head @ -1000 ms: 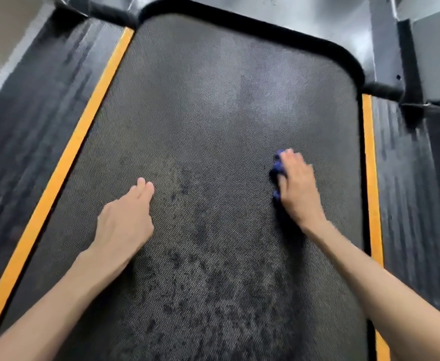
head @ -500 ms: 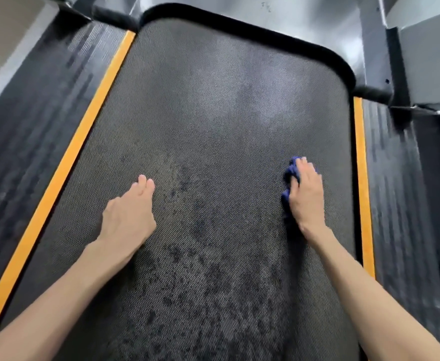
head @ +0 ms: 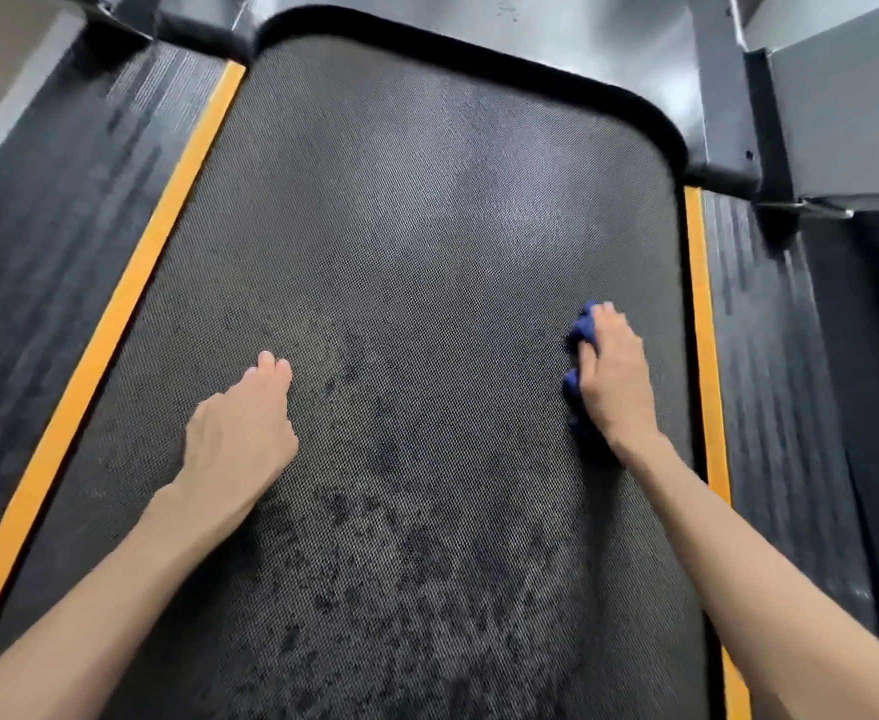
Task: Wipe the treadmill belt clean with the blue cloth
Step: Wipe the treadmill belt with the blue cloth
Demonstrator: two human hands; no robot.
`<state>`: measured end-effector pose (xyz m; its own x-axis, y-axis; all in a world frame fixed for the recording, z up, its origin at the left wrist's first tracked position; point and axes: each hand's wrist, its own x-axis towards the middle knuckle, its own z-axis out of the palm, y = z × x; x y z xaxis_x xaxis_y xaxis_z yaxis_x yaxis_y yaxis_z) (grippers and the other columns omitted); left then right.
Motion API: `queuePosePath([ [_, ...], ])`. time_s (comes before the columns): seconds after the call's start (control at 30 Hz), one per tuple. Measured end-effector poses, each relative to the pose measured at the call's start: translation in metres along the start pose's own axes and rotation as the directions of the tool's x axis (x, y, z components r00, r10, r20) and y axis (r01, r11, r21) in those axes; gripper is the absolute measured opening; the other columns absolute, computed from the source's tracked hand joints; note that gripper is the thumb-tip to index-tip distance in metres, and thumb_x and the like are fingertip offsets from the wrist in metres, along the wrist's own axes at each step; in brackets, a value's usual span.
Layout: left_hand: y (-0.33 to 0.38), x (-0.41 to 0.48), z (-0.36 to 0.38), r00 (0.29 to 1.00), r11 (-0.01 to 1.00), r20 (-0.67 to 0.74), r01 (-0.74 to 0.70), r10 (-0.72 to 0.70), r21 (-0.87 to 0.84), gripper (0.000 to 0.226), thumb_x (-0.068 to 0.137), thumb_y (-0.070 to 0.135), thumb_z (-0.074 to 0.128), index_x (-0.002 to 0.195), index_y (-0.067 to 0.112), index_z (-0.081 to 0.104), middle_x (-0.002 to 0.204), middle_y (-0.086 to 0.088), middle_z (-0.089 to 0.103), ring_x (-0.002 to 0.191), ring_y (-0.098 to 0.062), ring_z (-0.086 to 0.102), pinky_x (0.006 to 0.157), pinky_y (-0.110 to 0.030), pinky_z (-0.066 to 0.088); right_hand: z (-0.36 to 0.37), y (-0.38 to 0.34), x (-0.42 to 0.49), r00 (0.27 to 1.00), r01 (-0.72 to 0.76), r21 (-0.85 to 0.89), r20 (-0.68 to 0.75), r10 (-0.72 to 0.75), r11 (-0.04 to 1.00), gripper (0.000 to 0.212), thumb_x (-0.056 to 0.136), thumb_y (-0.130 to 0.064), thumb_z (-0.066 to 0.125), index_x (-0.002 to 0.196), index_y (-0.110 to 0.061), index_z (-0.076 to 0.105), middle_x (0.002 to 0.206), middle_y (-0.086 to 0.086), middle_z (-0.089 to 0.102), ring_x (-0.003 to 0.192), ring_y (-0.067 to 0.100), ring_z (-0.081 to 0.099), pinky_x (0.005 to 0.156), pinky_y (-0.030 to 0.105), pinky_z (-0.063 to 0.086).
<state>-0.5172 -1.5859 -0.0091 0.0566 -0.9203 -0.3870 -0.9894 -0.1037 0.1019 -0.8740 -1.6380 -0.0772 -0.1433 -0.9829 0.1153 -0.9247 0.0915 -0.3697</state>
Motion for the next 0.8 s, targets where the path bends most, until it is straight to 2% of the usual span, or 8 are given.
queuePosePath([
  [0.1,-0.001,0.000,0.007,0.998,0.998,-0.054,-0.043,0.046,0.045,0.052,0.084,0.010,0.045,0.135,0.010,0.033,0.151,-0.006,0.025,0.117,-0.028,0.051,0.087,-0.044,0.044,0.012,-0.032,-0.012,0.978,-0.171,0.003,-0.121,0.170,0.985,0.059,0.085,-0.031,0.039,0.134,0.002,0.045,0.142,0.019,0.041,0.134,0.034,0.037,0.112,0.049,0.025],
  [0.17,-0.002,0.001,0.010,0.996,0.997,-0.068,-0.056,0.060,0.061,0.051,0.083,0.010,0.047,0.132,0.008,0.036,0.148,-0.008,0.029,0.111,-0.030,0.055,0.085,-0.045,0.045,0.018,-0.070,-0.060,0.986,0.160,-0.005,0.047,-0.160,0.987,0.058,0.089,-0.035,0.042,0.140,-0.008,0.041,0.148,0.009,0.036,0.139,0.024,0.030,0.115,0.044,0.020],
  [0.23,-0.002,0.002,0.012,0.996,0.997,-0.068,-0.054,0.058,0.061,0.052,0.083,0.011,0.047,0.134,0.007,0.035,0.148,-0.009,0.030,0.110,-0.030,0.056,0.085,-0.045,0.045,0.017,-0.084,-0.104,0.781,0.557,0.074,0.293,-0.552,0.827,0.056,0.093,-0.036,0.045,0.143,-0.015,0.036,0.152,0.001,0.030,0.141,0.016,0.024,0.116,0.039,0.017],
  [0.3,-0.002,0.003,0.012,0.995,0.997,-0.076,-0.059,0.064,0.059,0.054,0.084,0.011,0.045,0.137,0.008,0.033,0.151,-0.008,0.026,0.118,-0.027,0.052,0.088,-0.043,0.044,0.007,-0.062,-0.098,0.603,0.725,0.124,0.363,-0.711,0.678,0.053,0.093,-0.032,0.049,0.142,-0.016,0.038,0.151,0.000,0.031,0.141,0.014,0.025,0.117,0.034,0.017],
  [0.37,-0.003,0.003,0.011,0.997,0.998,-0.064,-0.048,0.050,0.037,0.057,0.086,0.012,0.045,0.140,0.012,0.028,0.154,-0.004,0.020,0.128,-0.022,0.044,0.095,-0.042,0.041,0.001,-0.032,-0.063,0.756,0.584,0.097,0.296,-0.584,0.806,0.051,0.090,-0.025,0.046,0.138,-0.011,0.043,0.147,0.005,0.038,0.138,0.019,0.031,0.115,0.031,0.017],
  [0.47,-0.005,0.003,0.010,0.998,0.999,-0.045,-0.038,0.039,0.011,0.060,0.086,0.011,0.044,0.142,0.016,0.025,0.155,0.000,0.017,0.129,-0.021,0.043,0.099,-0.041,0.038,-0.010,0.018,0.005,0.988,0.103,0.051,0.113,-0.108,0.993,0.053,0.090,-0.025,0.035,0.136,-0.003,0.042,0.144,0.015,0.040,0.136,0.030,0.033,0.114,0.033,0.013],
  [0.63,0.002,0.002,0.006,0.995,0.994,-0.088,-0.048,0.057,0.103,0.052,0.087,0.013,0.043,0.137,0.013,0.033,0.151,-0.003,0.027,0.118,-0.025,0.051,0.099,-0.040,0.037,-0.012,0.026,0.031,0.992,-0.090,-0.002,0.090,0.090,0.996,0.057,0.087,-0.023,0.035,0.138,0.004,0.037,0.146,0.022,0.033,0.138,0.036,0.027,0.114,0.040,0.011],
  [0.8,-0.001,0.001,0.012,0.992,0.995,-0.124,-0.023,0.036,0.100,0.053,0.082,0.009,0.052,0.134,0.008,0.041,0.145,-0.010,0.039,0.110,-0.031,0.056,0.097,-0.044,0.040,-0.018,0.008,-0.094,0.982,0.112,0.018,0.153,-0.113,0.994,0.057,0.091,-0.029,0.037,0.142,-0.005,0.034,0.151,0.006,0.028,0.142,0.019,0.021,0.117,0.032,0.008],
])
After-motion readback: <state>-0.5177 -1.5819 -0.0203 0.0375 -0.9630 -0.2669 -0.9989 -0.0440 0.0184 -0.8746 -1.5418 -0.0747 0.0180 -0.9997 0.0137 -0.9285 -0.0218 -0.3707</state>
